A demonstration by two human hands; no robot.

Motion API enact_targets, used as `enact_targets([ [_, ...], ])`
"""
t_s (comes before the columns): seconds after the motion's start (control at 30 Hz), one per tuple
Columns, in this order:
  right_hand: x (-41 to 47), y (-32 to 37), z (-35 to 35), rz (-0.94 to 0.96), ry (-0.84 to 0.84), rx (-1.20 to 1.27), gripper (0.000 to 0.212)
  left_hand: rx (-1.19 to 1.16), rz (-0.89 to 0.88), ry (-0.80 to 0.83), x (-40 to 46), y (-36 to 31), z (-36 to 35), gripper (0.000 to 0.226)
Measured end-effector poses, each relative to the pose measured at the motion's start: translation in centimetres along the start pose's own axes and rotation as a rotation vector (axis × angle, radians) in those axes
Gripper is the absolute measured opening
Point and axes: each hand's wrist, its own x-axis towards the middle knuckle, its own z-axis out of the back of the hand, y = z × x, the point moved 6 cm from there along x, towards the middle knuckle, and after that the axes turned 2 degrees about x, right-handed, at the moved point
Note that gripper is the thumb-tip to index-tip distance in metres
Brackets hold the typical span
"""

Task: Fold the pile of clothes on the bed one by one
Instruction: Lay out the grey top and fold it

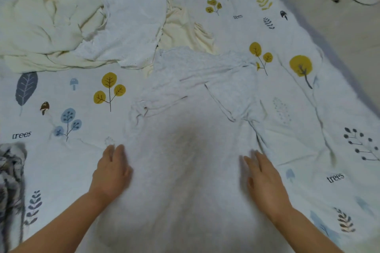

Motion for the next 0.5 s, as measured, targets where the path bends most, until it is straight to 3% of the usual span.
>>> enact_targets([
  [0.1,-3.1,-3.0,-1.5,-0.101,0.047,-0.032,0.065,-0.105,0.102,-0.017,-2.0,1.2,-0.9,0.065],
  [0.2,-5.5,-5.3,-2.4,-0.361,0.142,0.034,0.069,-0.256,0.277,0.007,-3.6,2.2,-1.9,0.068],
  [0.33,-7.0,-7.6,-2.5,-0.55,0.147,0.035,0.046,-0.394,0.38,0.033,-6.1,3.4,-2.7,0.017],
  [0.5,-7.9,-9.4,-2.7,-0.538,0.262,-0.042,0.026,-0.47,0.429,0.122,-9.9,3.8,-3.9,0.016],
])
